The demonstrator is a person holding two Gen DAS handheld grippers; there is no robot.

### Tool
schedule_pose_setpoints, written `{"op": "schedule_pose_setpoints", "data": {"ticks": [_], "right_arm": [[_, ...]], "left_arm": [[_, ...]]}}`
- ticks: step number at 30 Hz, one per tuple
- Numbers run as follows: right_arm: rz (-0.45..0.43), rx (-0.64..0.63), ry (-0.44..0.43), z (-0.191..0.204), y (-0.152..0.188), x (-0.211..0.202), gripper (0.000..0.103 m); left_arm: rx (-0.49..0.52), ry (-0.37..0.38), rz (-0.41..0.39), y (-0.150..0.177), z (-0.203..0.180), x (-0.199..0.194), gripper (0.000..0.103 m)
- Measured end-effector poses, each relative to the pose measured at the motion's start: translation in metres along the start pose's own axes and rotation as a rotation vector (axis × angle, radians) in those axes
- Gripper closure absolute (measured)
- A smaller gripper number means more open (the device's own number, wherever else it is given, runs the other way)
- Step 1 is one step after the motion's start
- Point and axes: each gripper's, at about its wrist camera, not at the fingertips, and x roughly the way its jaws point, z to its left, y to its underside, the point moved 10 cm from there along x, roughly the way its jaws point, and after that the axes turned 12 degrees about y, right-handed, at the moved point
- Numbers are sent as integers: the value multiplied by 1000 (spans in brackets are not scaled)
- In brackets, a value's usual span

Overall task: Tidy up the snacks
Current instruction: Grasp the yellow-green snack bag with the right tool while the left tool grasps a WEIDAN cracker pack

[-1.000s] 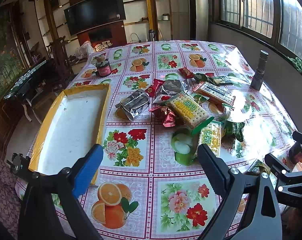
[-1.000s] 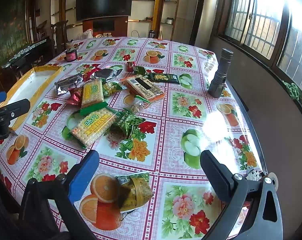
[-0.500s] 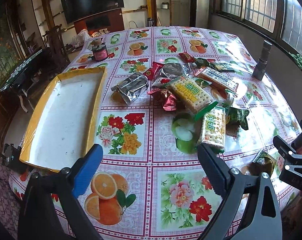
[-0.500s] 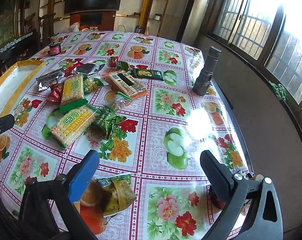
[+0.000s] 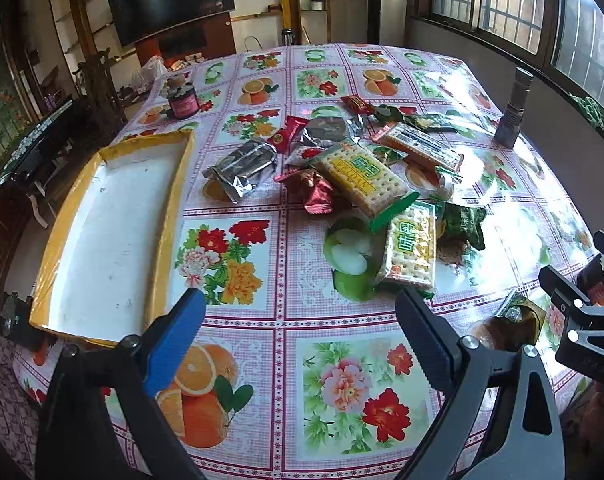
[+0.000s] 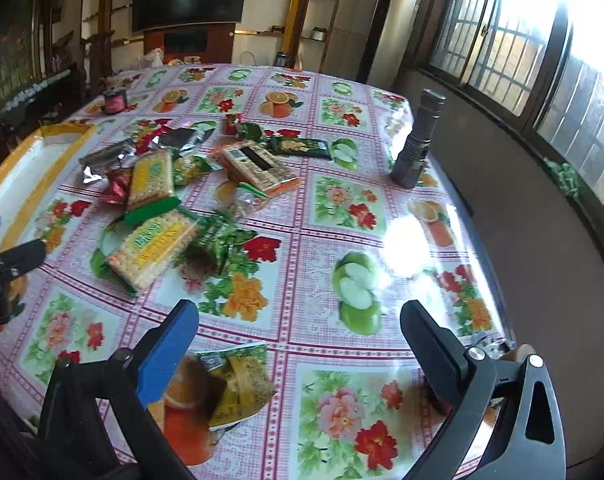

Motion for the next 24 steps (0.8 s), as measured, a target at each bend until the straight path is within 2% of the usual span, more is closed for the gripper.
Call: {"op": "schedule_pose_setpoints", "data": {"ticks": [3, 5, 9, 11, 14, 17, 19, 22, 24], "right_arm": [[16, 59, -191, 11, 6, -7, 2], [53, 62, -266, 21, 15, -6, 3], [93, 42, -305, 37, 32, -1, 7], [109, 45, -339, 43, 37, 1, 10], [119, 32, -345, 49, 42, 6, 14], [138, 28, -331, 47, 48, 14, 20], [152, 36, -324, 43, 51, 22, 29], [155, 60, -342, 36, 51, 28, 37], [157, 67, -357, 33, 51, 30, 42]], "left_arm": [[23, 54, 24, -4, -8, 12, 7], [30, 96, 44, -8, -15, 22, 7], [48, 174, 102, -14, -34, 47, 7], [54, 191, 125, -15, -42, 57, 7], [76, 215, 155, -16, -57, 73, 7], [95, 199, 191, -13, -63, 91, 7], [98, 192, 221, -10, -64, 102, 7], [115, 172, 251, -6, -65, 115, 8], [134, 164, 226, -9, -67, 116, 13]]}}
